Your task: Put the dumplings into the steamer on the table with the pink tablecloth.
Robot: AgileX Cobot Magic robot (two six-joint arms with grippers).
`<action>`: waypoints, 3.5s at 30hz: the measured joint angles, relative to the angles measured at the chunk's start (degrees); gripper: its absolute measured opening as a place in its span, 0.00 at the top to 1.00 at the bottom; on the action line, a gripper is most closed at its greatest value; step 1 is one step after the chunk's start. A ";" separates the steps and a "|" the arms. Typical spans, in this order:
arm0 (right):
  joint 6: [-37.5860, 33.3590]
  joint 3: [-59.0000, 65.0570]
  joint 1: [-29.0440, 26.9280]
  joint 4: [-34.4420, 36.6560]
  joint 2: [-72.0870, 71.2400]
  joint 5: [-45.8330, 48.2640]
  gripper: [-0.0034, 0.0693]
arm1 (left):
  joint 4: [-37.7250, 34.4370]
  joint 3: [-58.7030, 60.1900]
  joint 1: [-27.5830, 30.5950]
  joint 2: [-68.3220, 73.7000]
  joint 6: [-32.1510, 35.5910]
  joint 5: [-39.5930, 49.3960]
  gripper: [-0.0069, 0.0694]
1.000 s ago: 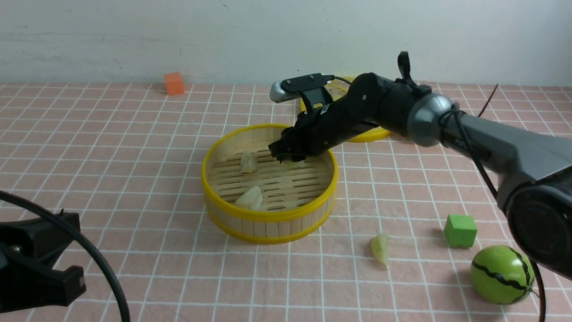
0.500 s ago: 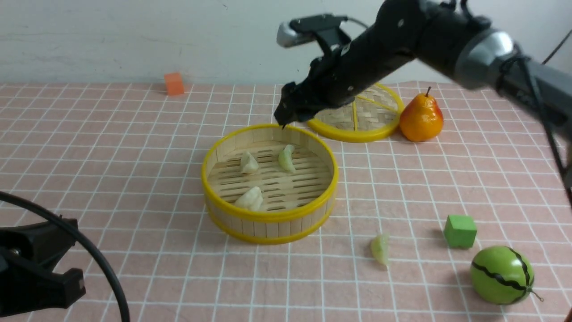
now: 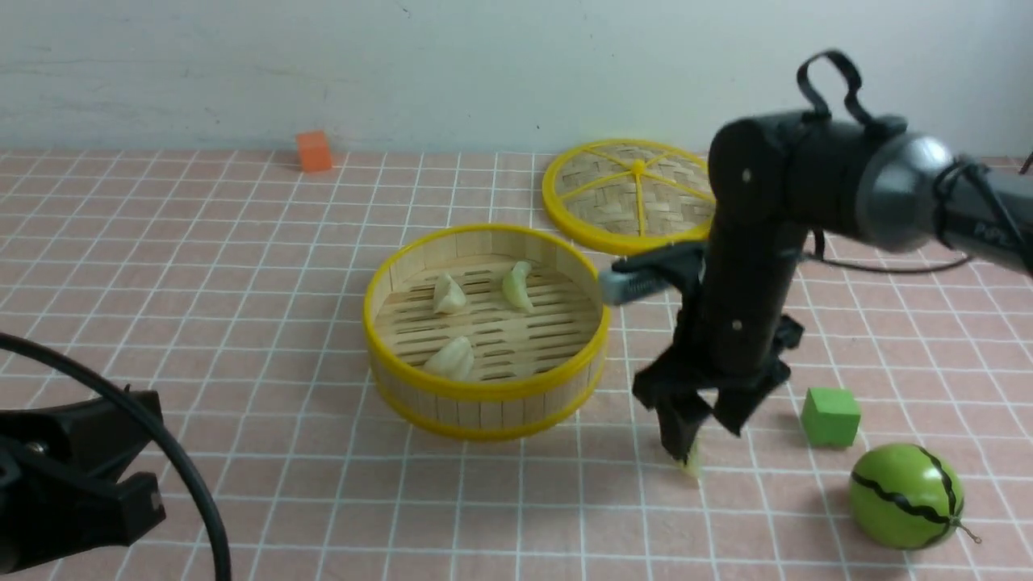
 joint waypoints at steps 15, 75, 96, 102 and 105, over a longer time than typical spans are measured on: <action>0.58 6.80 0.00 5.33 -0.16 -14.06 0.40 | -0.05 0.00 0.00 0.00 -0.20 0.51 0.88; -4.07 -38.45 7.61 -5.52 -4.35 3.88 0.97 | 1.25 3.43 0.00 -26.18 -0.45 4.37 0.83; -0.01 55.16 7.61 -9.15 -85.19 -51.28 0.97 | 7.18 6.40 0.00 -32.29 -0.45 7.52 0.81; 9.25 81.68 7.61 -4.06 -104.78 -71.22 0.97 | 7.18 6.40 0.00 -32.29 -0.45 9.83 0.80; 10.88 88.03 7.61 -3.46 -112.24 -71.54 0.97 | 7.18 6.40 0.00 -32.29 -0.45 10.21 0.80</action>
